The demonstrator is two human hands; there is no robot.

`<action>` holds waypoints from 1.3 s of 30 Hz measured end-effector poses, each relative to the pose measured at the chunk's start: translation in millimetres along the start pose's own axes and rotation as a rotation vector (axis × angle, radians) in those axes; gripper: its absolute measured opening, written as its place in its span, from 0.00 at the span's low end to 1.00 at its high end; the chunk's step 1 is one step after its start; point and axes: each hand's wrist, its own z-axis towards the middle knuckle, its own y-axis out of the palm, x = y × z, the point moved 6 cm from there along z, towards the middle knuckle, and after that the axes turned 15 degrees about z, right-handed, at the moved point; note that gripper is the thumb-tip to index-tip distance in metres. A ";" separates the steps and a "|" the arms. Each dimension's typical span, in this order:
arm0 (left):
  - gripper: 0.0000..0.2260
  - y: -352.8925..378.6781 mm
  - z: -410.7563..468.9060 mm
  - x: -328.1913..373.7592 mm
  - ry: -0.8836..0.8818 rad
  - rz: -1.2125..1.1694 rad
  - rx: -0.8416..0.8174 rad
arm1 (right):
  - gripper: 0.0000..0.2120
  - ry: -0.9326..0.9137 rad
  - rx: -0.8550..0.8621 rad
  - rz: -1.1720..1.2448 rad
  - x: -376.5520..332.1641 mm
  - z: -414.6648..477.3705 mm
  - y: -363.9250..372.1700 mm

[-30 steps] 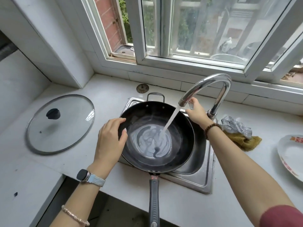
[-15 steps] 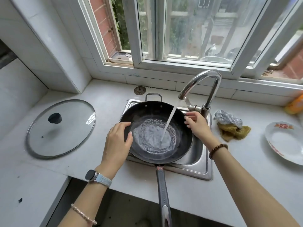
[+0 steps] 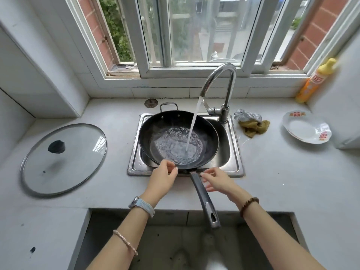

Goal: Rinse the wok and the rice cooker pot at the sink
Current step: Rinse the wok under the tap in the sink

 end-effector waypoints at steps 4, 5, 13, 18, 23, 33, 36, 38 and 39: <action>0.09 38.2 -6.3 -6.3 -0.088 -0.168 -0.197 | 0.12 0.089 0.001 0.007 24.1 -22.8 20.5; 0.09 45.3 -7.5 -5.3 -0.104 -0.193 -0.228 | 0.12 0.099 -0.029 0.060 28.6 -27.0 26.6; 0.15 85.1 -9.5 12.4 -0.116 -0.031 -0.343 | 0.07 0.097 0.032 0.182 35.7 -47.7 46.1; 0.13 99.3 -13.0 19.5 -0.230 -0.237 -0.327 | 0.09 0.042 0.092 0.055 33.6 -47.2 49.2; 0.13 88.7 -17.2 13.6 -0.230 -0.168 -0.292 | 0.10 0.013 0.131 0.006 30.0 -58.6 62.0; 0.15 63.6 -27.1 -3.4 -0.084 0.106 -0.372 | 0.10 0.044 0.153 0.075 33.3 -80.9 96.9; 0.17 64.5 -34.8 -11.0 -0.018 0.169 -0.411 | 0.11 0.034 0.168 0.093 40.9 -85.5 106.2; 0.20 72.3 -38.9 -20.2 -0.011 0.171 -0.444 | 0.09 0.024 0.172 0.100 48.2 -90.2 110.4; 0.21 77.8 -40.1 -25.4 -0.013 0.163 -0.456 | 0.08 0.018 0.173 0.102 51.7 -92.8 112.1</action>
